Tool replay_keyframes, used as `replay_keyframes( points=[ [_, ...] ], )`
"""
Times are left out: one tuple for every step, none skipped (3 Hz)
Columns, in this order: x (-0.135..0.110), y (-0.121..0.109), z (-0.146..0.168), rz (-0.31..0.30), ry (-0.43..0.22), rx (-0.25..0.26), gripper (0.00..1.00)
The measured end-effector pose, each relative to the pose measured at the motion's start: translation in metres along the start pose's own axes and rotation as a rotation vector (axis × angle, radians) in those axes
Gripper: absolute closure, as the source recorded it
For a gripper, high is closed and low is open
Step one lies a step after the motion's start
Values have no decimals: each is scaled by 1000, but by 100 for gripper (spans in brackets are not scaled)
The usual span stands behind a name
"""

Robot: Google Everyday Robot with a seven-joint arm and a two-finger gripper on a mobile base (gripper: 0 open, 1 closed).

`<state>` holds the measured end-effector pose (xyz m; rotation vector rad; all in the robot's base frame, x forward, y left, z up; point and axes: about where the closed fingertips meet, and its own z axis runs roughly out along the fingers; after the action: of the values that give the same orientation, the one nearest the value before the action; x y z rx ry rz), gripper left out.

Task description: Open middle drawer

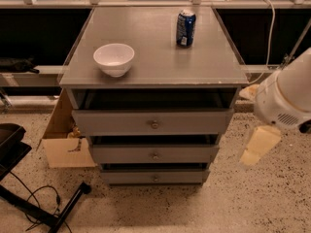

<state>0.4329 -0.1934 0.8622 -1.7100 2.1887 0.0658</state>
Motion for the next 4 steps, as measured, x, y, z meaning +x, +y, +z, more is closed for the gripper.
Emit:
replay_keyframes(
  points=[
    [19,5,104,43,-81,-51,0],
    [22,-4,174,61,-97,-90,0],
    [33,-5,232,83,-64,-136,0],
    [33,-3,245,80,-48,-145,0]
  ],
)
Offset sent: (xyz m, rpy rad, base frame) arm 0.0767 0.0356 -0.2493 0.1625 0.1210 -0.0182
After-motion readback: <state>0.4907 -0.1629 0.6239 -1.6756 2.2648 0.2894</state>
